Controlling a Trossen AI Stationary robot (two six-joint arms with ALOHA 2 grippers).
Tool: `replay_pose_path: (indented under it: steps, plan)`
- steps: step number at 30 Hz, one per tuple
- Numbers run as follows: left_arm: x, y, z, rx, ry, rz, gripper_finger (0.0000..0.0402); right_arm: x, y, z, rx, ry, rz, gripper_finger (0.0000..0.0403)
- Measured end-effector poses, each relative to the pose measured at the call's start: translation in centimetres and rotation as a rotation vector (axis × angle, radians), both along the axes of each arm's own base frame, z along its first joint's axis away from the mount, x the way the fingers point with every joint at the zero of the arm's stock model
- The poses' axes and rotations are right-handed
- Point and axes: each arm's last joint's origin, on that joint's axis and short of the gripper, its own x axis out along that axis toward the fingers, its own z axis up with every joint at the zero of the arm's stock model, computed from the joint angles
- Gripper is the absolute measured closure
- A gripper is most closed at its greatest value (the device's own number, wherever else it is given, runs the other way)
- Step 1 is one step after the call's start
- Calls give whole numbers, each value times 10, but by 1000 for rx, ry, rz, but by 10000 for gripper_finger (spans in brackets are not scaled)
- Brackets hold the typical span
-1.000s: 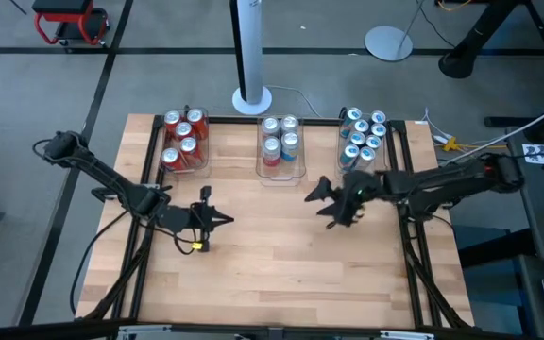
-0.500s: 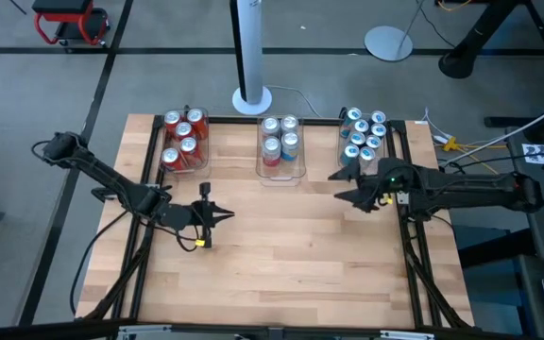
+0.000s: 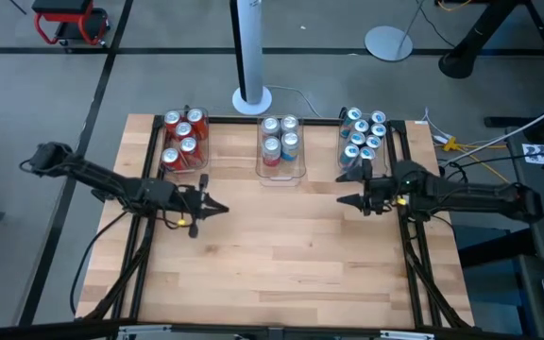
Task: Sort soda cans
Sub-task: Return to Home Position
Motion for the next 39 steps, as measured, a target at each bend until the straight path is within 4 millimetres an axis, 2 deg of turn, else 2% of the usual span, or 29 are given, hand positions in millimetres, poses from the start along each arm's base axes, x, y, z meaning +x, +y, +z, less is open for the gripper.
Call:
replay_pose_path:
  steps: [7, 14, 22, 29, 39]
  plan:
    - [-19, 14, -10, -50, -142, 67, 391, -13, -1, -26, 53, -56, -136, 29]
    - [-30, 23, -21, -81, -174, 129, 391, -25, 1, -41, 69, -119, -142, 29]
    - [-34, 33, -15, -89, -227, 144, 391, -32, 3, -41, 63, -144, -115, 29]
    - [-44, 46, -10, -104, -273, 237, 391, -37, 3, -44, 72, -123, -162, 29]
    - [-59, 47, -10, -105, -270, 224, 391, -43, 4, -40, 50, -191, -173, 29]
